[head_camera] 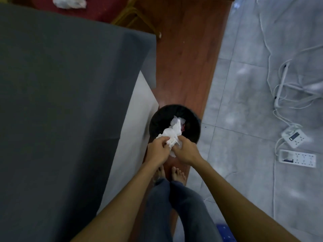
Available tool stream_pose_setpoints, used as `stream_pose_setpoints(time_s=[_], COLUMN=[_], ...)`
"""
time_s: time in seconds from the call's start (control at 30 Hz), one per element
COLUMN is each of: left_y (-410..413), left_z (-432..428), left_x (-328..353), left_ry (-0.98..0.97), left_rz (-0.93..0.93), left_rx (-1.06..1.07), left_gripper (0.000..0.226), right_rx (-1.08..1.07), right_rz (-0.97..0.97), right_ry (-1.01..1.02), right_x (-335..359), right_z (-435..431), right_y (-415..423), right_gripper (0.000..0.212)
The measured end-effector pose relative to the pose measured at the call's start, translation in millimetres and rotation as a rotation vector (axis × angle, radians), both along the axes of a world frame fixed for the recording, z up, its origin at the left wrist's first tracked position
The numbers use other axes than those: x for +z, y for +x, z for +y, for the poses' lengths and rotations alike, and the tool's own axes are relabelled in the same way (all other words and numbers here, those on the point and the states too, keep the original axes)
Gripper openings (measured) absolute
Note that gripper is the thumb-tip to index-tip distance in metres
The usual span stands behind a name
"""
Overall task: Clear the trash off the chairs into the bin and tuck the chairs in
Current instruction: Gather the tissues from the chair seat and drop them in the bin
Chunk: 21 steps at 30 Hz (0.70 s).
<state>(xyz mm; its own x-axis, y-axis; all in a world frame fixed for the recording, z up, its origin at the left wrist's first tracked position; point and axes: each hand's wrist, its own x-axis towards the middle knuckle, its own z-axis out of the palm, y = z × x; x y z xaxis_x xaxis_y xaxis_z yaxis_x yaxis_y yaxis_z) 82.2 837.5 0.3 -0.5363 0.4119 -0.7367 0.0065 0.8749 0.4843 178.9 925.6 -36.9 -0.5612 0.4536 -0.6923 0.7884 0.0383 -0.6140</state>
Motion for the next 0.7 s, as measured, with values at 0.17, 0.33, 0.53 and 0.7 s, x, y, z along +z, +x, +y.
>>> stream_pose_setpoints(time_s=[0.17,0.33,0.53,0.7], left_y=[-13.3,-24.5,-29.3,-32.3], left_z=[9.7,17.1,10.3,5.7], left_x=[-85.3,-144.6,-140.5,-59.1], left_ry=[-0.087,-0.088,-0.098,-0.051], left_rz=[-0.006,0.013,0.006,-0.027], left_rx=[-0.033,-0.095,-0.101,-0.118], left_gripper=[0.043,0.044,0.047,0.046], right_rx=[0.048,0.008,-0.037,-0.133], right_rz=[-0.061,-0.14,-0.179,-0.173], right_ry=[-0.029,-0.015,-0.016,-0.037], right_x=[-83.3,-141.3,-132.6,-53.6], right_z=[3.2,8.9,7.3,-5.0], right_y=[-11.3,-21.6,-25.7,-24.5], right_gripper=[0.04,0.062,0.056,0.049])
